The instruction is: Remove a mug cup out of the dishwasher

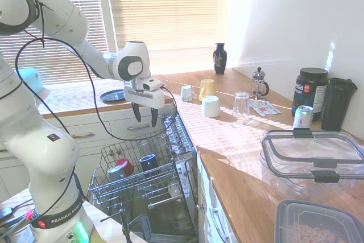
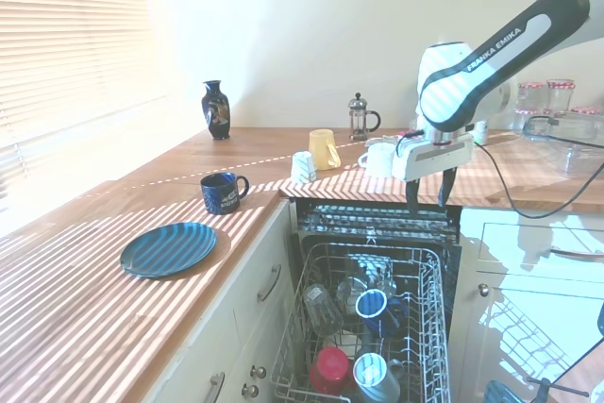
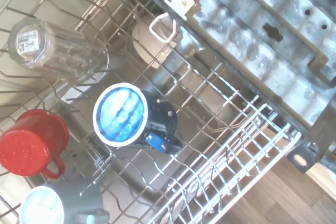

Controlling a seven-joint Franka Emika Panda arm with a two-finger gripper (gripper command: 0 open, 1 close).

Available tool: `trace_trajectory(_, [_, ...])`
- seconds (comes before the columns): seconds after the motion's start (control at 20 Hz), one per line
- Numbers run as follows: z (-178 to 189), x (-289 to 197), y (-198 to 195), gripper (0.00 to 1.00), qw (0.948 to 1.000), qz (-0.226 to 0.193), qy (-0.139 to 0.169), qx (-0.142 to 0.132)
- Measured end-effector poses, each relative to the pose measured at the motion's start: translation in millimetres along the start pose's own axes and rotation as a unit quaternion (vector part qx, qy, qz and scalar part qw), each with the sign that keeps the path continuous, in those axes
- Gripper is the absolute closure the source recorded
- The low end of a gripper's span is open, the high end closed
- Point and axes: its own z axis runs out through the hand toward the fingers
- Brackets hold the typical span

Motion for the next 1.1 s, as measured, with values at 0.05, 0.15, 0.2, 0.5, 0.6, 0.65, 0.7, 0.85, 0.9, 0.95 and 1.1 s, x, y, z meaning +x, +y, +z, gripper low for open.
trace_trajectory(0.05, [0,0,0,0.00,1.0000,-0.001,0.000,-0.001])
trace_trajectory(0.15, [1,0,0,0.00,1.0000,-0.007,0.005,-0.003])
trace_trajectory(0.2, [3,-1,-1,0.00,0.9999,-0.012,0.008,-0.005])
trace_trajectory(0.5, [50,-25,-28,0.00,0.9959,-0.083,0.015,-0.030])
trace_trajectory(0.6, [70,-34,-39,0.00,0.9930,-0.111,0.014,-0.039])
trace_trajectory(0.65, [79,-37,-45,0.00,0.9908,-0.127,0.014,-0.044])
trace_trajectory(0.7, [88,-41,-50,0.00,0.9886,-0.142,0.014,-0.048])
trace_trajectory(0.85, [111,-52,-64,0.00,0.9800,-0.187,0.012,-0.065])
trace_trajectory(0.9, [118,-55,-66,0.00,0.9767,-0.202,0.011,-0.072])
trace_trajectory(0.95, [125,-58,-68,0.00,0.9730,-0.216,0.011,-0.080])
trace_trajectory(1.1, [147,-63,-70,0.00,0.9612,-0.256,0.012,-0.102])
